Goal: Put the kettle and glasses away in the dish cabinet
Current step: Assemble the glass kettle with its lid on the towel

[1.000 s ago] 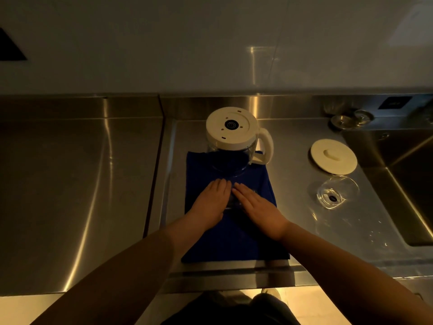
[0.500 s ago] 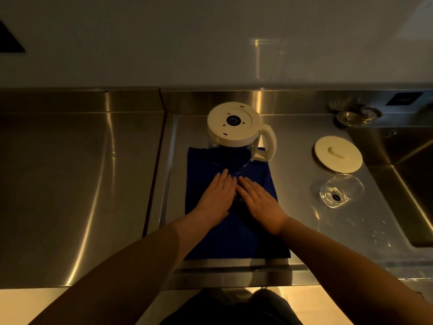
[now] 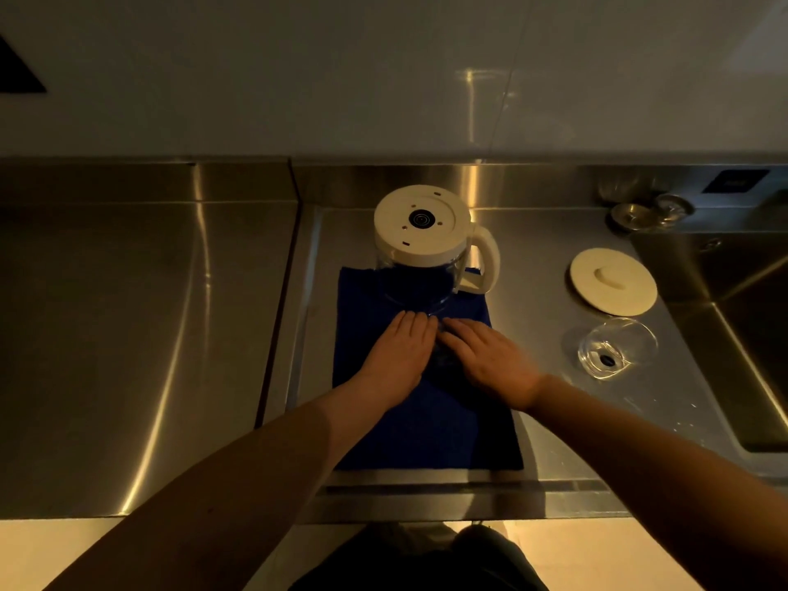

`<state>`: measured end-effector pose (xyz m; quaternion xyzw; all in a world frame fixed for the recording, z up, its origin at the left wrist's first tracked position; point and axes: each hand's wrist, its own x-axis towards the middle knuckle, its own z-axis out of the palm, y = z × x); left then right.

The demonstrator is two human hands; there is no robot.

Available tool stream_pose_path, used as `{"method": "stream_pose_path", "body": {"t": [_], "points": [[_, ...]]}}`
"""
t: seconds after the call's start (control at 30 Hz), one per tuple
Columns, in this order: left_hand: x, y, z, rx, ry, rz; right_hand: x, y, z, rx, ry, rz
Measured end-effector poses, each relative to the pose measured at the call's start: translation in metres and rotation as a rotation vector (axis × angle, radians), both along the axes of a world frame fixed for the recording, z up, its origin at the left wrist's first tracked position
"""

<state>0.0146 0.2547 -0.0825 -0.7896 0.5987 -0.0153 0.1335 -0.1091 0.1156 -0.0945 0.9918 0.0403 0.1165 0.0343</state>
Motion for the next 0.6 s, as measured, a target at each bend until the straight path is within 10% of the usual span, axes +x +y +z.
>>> {"method": "stream_pose_path", "body": {"t": [0.6], "points": [[-0.007,0.003,-0.020,-0.009,0.098,0.097,-0.005,-0.003,0.002,-0.033,-0.031,0.233]]}}
